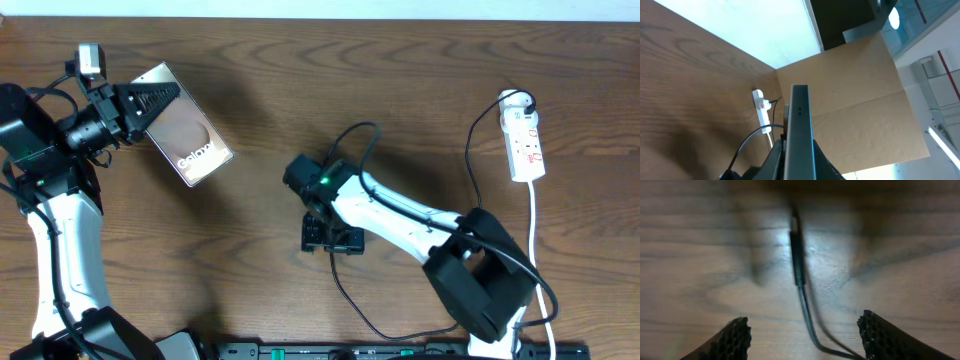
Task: Plug charger to phone and switch on socket
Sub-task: 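Grasp the black cable plug end with the right gripper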
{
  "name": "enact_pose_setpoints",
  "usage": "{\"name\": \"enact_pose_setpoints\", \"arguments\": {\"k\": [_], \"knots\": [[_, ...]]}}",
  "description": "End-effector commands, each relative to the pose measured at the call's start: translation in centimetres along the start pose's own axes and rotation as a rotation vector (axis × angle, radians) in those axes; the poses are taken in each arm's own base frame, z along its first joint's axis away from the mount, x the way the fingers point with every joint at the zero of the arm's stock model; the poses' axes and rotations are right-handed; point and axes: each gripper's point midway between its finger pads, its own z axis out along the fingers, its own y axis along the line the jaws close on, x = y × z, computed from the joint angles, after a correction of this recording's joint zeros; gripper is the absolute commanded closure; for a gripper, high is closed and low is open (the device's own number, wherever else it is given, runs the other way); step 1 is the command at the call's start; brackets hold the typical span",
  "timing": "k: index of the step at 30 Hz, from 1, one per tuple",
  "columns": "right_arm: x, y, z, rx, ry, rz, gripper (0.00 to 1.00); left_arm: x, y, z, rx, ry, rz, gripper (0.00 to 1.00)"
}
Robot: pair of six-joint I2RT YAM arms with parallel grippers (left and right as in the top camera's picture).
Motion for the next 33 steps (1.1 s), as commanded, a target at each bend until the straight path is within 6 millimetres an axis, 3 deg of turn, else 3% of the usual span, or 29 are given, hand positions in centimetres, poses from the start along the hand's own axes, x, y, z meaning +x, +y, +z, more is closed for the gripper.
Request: {"name": "enact_pose_setpoints", "arguments": {"k": [1, 9, 24, 33], "knots": [[-0.6, -0.5, 0.8, 0.050, -0.015, 0.003, 0.34, 0.0, -0.5, -0.1, 0.007, 0.009, 0.031, 0.92], [-1.0, -0.9, 1.4, 0.081, -0.028, 0.014, 0.63, -0.1, -0.5, -0.1, 0.006, 0.006, 0.035, 0.93], [-2.1, -0.4, 1.8, 0.063, -0.066, 0.029, 0.60, -0.1, -0.5, -0.1, 0.004, 0.003, 0.034, 0.92], [-2.5, -0.8, 1.9, 0.078, -0.078, 0.048, 0.75, -0.1, -0.5, -0.1, 0.004, 0.003, 0.035, 0.93]]}}
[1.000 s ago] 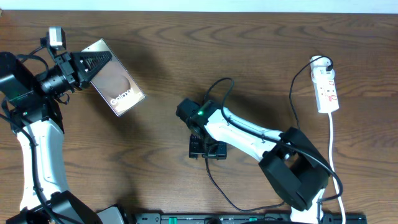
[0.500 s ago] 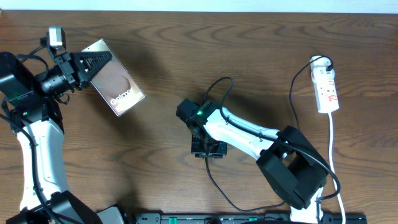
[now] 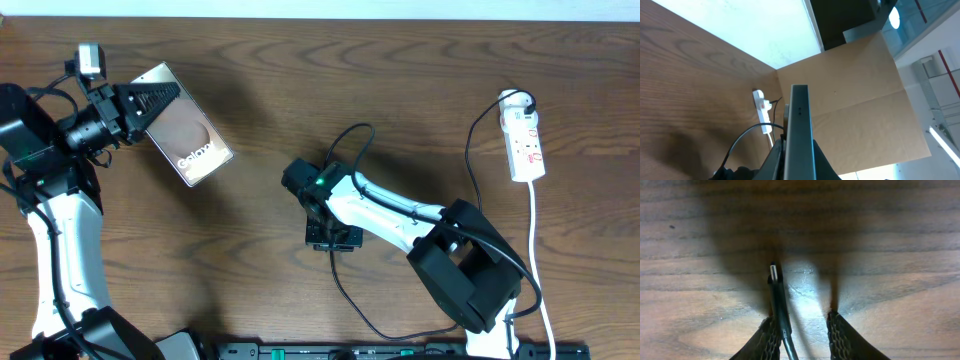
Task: Plug charger to phone and switch on socket
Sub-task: 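Grasp the black cable plug end with the right gripper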
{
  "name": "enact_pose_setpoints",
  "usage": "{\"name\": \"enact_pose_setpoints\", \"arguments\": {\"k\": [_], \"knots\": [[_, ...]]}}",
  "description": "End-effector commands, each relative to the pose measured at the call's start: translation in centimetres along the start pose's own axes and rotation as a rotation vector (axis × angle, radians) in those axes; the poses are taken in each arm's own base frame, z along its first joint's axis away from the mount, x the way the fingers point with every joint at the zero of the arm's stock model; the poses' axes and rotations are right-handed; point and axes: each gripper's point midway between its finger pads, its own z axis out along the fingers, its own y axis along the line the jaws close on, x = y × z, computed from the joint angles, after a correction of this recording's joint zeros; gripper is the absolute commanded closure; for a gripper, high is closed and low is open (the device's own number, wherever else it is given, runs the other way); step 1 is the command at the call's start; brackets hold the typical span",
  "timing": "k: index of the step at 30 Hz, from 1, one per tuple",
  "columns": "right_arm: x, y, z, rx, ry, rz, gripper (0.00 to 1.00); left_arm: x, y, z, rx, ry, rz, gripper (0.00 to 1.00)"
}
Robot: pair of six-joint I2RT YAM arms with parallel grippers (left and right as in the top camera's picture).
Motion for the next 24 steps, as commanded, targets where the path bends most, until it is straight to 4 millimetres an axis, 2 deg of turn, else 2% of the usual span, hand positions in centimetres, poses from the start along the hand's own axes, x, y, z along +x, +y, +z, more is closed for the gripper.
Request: {"name": "enact_pose_setpoints", "arguments": {"k": [1, 19, 24], "knots": [[-0.94, -0.21, 0.07, 0.023, -0.035, 0.032, 0.75, -0.14, -0.49, -0.13, 0.004, 0.004, 0.029, 0.93], [-1.78, -0.28, 0.03, 0.032, -0.078, 0.051, 0.79, -0.13, -0.49, -0.13, 0.005, 0.004, 0.029, 0.93], [-1.86, -0.27, 0.03, 0.031, -0.082, 0.067, 0.83, -0.13, -0.49, -0.13, 0.005, 0.004, 0.029, 0.92]]}}
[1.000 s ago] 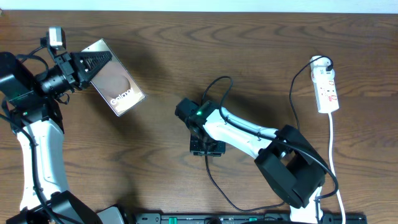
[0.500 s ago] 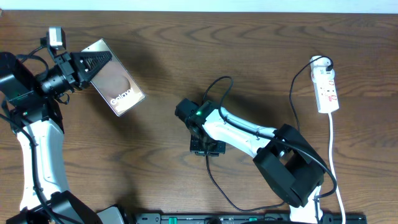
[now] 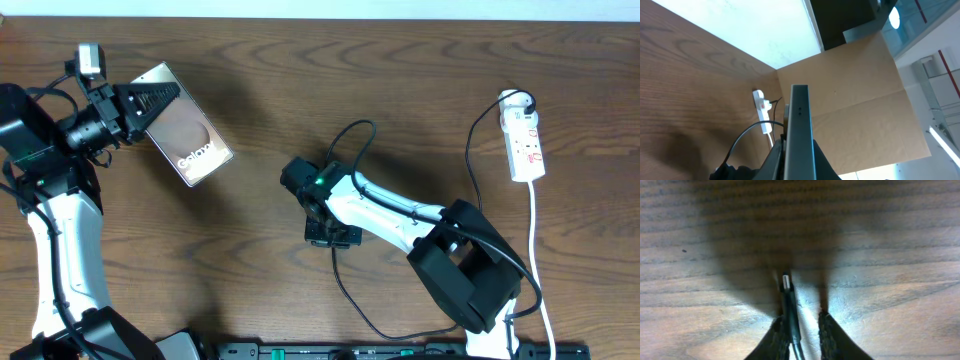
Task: Plug charger to phone and switch on socket
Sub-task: 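Grasp the black cable plug end with the right gripper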
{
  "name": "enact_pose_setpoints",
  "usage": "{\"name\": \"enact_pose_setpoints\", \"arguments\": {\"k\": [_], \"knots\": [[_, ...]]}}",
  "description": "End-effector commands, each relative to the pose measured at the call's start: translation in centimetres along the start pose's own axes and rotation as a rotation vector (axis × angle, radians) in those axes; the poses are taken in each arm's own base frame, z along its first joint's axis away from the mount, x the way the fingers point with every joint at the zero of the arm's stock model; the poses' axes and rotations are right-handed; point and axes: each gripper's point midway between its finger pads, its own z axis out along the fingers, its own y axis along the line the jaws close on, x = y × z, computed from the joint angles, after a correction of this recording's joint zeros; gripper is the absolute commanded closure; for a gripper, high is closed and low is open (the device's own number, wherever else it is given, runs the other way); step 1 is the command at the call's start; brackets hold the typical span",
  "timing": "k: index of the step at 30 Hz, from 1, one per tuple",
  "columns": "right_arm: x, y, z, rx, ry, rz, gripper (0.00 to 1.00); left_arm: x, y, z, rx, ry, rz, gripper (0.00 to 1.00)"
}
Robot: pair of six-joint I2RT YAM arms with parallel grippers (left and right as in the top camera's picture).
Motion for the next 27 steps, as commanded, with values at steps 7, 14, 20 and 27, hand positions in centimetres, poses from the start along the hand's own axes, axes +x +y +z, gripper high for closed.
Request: {"name": "enact_pose_setpoints", "arguments": {"k": [7, 14, 20, 27], "knots": [[-0.8, -0.3, 0.2, 0.024, -0.031, 0.040, 0.92, -0.1, -0.5, -0.1, 0.005, 0.004, 0.029, 0.93], [-0.9, -0.3, 0.2, 0.025, -0.032, 0.041, 0.99, -0.1, -0.5, -0.1, 0.005, 0.004, 0.029, 0.93], [-1.2, -0.7, 0.2, 0.031, -0.030, 0.051, 0.99, -0.1, -0.5, -0.1, 0.005, 0.005, 0.029, 0.92], [-2.2, 0.7, -2.2, -0.148, 0.086, -0.054, 0.99, -0.1, -0.5, -0.1, 0.005, 0.005, 0.029, 0.92]]}}
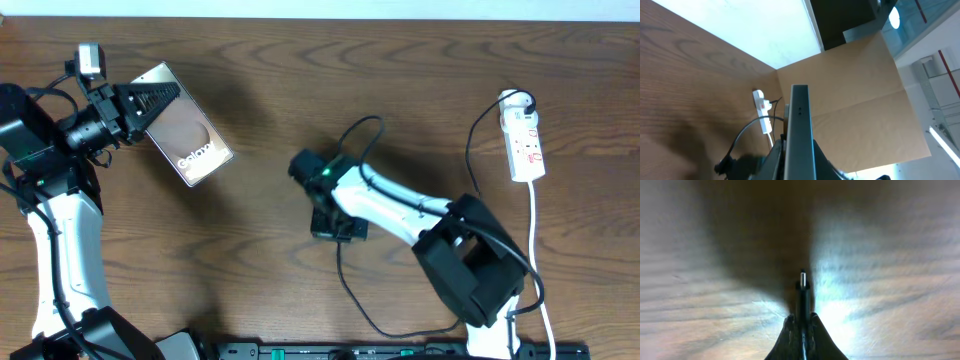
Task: Plug charger to phone and switch on socket
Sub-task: 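Grasp the black cable plug end with the right gripper, then lift the cable plug toward the phone's bottom port held by left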
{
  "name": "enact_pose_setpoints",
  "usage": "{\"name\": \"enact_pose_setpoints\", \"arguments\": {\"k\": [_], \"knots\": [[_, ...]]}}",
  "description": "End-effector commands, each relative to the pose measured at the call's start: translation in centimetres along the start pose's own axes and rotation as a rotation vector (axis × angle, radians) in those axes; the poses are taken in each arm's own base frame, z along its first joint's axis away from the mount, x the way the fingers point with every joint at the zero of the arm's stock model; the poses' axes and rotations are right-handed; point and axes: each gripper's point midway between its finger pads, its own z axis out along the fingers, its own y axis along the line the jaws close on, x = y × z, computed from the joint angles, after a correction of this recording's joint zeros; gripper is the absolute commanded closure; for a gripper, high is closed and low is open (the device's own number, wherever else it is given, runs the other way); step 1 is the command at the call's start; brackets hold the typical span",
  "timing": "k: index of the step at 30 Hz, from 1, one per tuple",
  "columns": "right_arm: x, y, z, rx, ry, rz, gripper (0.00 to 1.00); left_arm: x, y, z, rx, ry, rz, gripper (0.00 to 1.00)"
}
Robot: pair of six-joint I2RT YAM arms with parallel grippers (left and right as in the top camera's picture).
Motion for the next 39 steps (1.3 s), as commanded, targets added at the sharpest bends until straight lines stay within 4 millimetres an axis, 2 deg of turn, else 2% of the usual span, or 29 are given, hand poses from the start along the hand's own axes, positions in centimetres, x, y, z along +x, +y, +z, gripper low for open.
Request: {"name": "enact_pose_setpoints", "arguments": {"k": [1, 3, 6, 11, 18, 24, 35, 39], "knots": [[-0.7, 2.4, -2.4, -0.189, 0.076, -0.138, 0.99, -0.1, -0.5, -0.1, 0.005, 0.004, 0.029, 0.93], [-0.7, 3.8, -4.1, -0.323, 0.117, -0.247, 0.99, -0.1, -0.5, -0.1, 0.005, 0.005, 0.029, 0.93], [0.5, 6.6, -8.2, -0.636, 0.180, -0.497, 0.99, 0.0, -0.5, -0.1, 0.008, 0.011, 0.034, 0.92], [2.0, 8.0, -13.2, -1.024, 0.167, -0.808, 0.99, 0.0, -0.6, -0.1, 0.010, 0.014, 0.041, 0.92], [1.7, 7.4, -13.5, -1.072, 0.087, -0.944, 0.99, 0.0, -0.6, -0.1, 0.010, 0.014, 0.048, 0.93], [3.6, 8.5, -17.3, -1.361, -0.004, -1.131, 0.99, 0.0, -0.6, -0.1, 0.010, 0.013, 0.067, 0.92], [5.3, 9.4, -20.6, -1.590, -0.033, -1.192, 0.99, 0.0, -0.9, -0.1, 0.016, 0.019, 0.106, 0.93], [5.9, 9.9, -20.7, -1.596, 0.003, -1.188, 0.99, 0.0, -0.9, -0.1, 0.016, 0.019, 0.106, 0.93]]}}
